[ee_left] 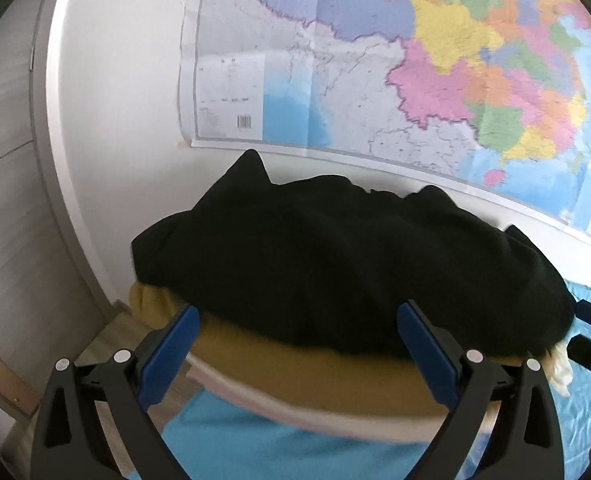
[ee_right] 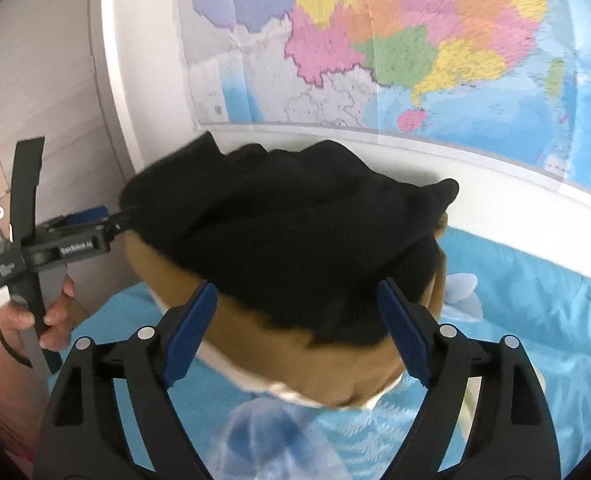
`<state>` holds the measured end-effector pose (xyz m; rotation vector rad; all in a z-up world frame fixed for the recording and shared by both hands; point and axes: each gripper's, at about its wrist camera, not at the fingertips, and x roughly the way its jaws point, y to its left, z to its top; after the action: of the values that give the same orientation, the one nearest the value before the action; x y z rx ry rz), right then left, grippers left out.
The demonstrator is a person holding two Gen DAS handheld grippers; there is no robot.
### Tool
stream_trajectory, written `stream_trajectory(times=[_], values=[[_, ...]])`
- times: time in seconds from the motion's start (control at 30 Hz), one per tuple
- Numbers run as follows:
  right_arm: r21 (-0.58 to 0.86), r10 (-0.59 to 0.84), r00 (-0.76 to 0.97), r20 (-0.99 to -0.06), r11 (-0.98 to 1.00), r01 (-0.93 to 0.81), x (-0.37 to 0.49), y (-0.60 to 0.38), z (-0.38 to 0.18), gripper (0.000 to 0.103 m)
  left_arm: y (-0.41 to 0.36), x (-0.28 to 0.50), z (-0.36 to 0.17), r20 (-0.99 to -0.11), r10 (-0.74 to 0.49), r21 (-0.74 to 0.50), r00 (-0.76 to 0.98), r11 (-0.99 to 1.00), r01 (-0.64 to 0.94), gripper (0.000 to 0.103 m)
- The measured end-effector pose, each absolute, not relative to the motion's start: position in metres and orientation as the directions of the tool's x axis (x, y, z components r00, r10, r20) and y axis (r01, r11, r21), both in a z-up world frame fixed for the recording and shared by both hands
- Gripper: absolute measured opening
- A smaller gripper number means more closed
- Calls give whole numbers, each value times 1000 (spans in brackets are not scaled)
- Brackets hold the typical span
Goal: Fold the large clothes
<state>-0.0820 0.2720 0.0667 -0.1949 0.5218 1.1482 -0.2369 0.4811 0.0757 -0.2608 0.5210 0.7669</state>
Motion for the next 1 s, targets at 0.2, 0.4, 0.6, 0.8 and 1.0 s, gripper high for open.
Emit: stream_trajectory(times=[0.2, 0.4, 0.6, 0.8, 1.0], values=[[132, 831, 305, -466, 406, -904, -109, 250, 53, 94, 429, -248, 67, -545, 600, -16, 585, 690, -723, 97], [91, 813, 341, -472, 430, -898, -127, 236, 41, 97, 393, -256, 53, -576, 599, -21, 556, 670, -742, 97], [66, 810, 341, -477, 421, -905, -142, 230, 27, 97, 370, -267, 48, -584, 592, -54, 556, 655, -754, 97], [41, 813, 354, -462, 418, -907, -154, 224, 22, 97, 354, -272, 49, -588, 587, -83, 556, 640, -764, 97], [27, 811, 371, -453, 428, -903, -161, 215, 20, 97, 339, -273, 47, -589, 600, -79, 542, 624, -777, 97]])
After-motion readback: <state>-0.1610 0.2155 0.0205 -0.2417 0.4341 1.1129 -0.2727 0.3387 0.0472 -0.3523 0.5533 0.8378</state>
